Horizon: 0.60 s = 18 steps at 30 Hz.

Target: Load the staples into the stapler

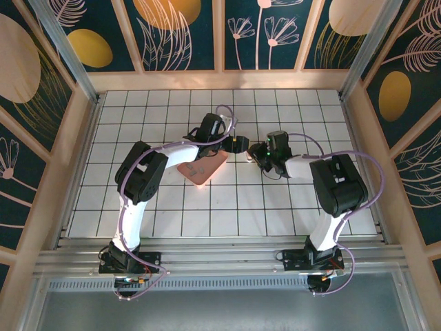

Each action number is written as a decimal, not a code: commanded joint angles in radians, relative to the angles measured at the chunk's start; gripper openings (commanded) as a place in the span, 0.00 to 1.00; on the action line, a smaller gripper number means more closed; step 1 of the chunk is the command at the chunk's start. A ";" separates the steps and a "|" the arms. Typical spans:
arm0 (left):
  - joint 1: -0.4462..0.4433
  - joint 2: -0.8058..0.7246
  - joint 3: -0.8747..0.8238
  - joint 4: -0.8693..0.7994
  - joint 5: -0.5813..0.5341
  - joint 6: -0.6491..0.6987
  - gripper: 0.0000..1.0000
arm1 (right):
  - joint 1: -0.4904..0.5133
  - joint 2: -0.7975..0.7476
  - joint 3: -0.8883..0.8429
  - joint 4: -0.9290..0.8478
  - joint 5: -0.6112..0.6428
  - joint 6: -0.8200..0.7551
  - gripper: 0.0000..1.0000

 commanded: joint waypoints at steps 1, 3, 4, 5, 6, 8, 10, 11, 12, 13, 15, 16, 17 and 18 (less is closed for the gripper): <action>0.005 -0.052 -0.010 -0.003 0.003 0.016 0.79 | 0.002 -0.018 0.014 -0.188 0.019 -0.050 0.42; 0.004 -0.054 -0.009 -0.003 0.004 0.015 0.79 | 0.002 -0.038 0.029 -0.209 0.022 -0.056 0.43; 0.005 -0.055 -0.009 -0.002 0.004 0.015 0.79 | 0.002 -0.048 0.034 -0.217 0.023 -0.058 0.44; 0.005 -0.056 -0.010 -0.001 0.004 0.015 0.79 | 0.002 -0.055 0.039 -0.224 0.024 -0.060 0.44; 0.004 -0.059 -0.012 -0.001 0.004 0.015 0.79 | 0.001 -0.063 0.043 -0.229 0.024 -0.063 0.44; 0.005 -0.061 -0.014 0.001 0.002 0.017 0.79 | 0.001 -0.074 0.051 -0.237 0.022 -0.066 0.44; 0.005 -0.065 -0.015 0.002 0.003 0.019 0.79 | 0.002 -0.076 0.058 -0.237 0.021 -0.067 0.44; 0.006 -0.065 -0.015 0.002 0.003 0.019 0.79 | 0.002 -0.076 0.061 -0.234 0.019 -0.067 0.44; 0.006 -0.065 -0.015 0.002 0.003 0.018 0.79 | 0.001 -0.073 0.063 -0.232 0.017 -0.068 0.44; 0.006 -0.066 -0.014 0.002 0.003 0.020 0.79 | 0.002 -0.066 0.066 -0.224 0.013 -0.066 0.44; 0.007 -0.064 -0.011 0.001 0.004 0.020 0.79 | 0.002 -0.050 0.074 -0.220 0.002 -0.065 0.42; 0.006 -0.063 -0.011 0.001 0.004 0.021 0.80 | 0.002 -0.042 0.077 -0.217 -0.001 -0.067 0.41; 0.007 -0.064 -0.009 0.001 0.004 0.022 0.79 | 0.002 -0.032 0.078 -0.218 -0.002 -0.067 0.39; 0.007 -0.063 -0.010 0.000 0.004 0.022 0.79 | 0.002 -0.021 0.074 -0.217 -0.001 -0.068 0.37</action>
